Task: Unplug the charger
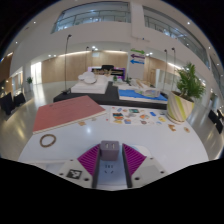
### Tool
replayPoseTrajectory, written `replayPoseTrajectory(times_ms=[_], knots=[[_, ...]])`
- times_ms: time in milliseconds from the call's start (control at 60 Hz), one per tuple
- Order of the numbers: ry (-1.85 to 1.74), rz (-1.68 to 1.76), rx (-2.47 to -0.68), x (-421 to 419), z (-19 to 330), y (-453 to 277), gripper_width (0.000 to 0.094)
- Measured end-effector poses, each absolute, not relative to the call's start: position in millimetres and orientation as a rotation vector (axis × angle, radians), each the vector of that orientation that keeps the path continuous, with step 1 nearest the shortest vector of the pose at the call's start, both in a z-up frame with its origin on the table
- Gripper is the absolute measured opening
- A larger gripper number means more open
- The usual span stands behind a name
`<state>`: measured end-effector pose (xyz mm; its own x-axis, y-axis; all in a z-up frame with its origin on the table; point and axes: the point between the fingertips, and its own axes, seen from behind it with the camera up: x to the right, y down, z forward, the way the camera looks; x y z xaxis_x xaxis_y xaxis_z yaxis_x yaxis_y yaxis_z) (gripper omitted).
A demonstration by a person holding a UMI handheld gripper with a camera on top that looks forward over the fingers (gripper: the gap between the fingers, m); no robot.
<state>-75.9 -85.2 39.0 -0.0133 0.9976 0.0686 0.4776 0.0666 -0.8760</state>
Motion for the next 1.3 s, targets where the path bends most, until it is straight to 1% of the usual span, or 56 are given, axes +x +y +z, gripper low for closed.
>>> replayPoseTrajectory(times_ms=[33, 150, 217, 283, 317, 383, 450, 533, 600, 700, 750, 783, 917, 1050, 1150, 1200, 1300], knots=[[-1.613, 0.882, -1.512, -78, 35, -91, 0.0291], [-1.589, 0.859, -1.530, -79, 37, -88, 0.0225], [-1.583, 0.878, -1.551, -79, 39, -88, 0.0211], [-1.593, 0.892, -1.532, -79, 43, -88, 0.0210], [-1.577, 0.920, -1.493, -82, 56, -89, 0.0208], [-1.547, 0.933, -1.388, -92, 93, -93, 0.0200], [-1.514, 0.977, -1.394, -97, 128, -93, 0.0202], [-1.468, 0.969, -1.409, -100, 164, -70, 0.0199], [-1.428, 0.950, -1.448, -96, 182, -41, 0.0202], [-1.400, 0.869, -1.478, -85, 188, 16, 0.0200], [-1.396, 0.802, -1.481, -78, 183, 50, 0.0201], [-1.399, 0.763, -1.495, -72, 172, 71, 0.0200], [-1.470, 0.633, -1.599, -51, 112, 126, 0.0202], [-1.548, 0.535, -1.645, -46, 51, 150, 0.0216], [-1.579, 0.500, -1.686, -50, 22, 157, 0.0247], [-1.587, 0.499, -1.705, -53, 15, 158, 0.0306], [-1.583, 0.493, -1.720, -54, 17, 162, 0.0679]])
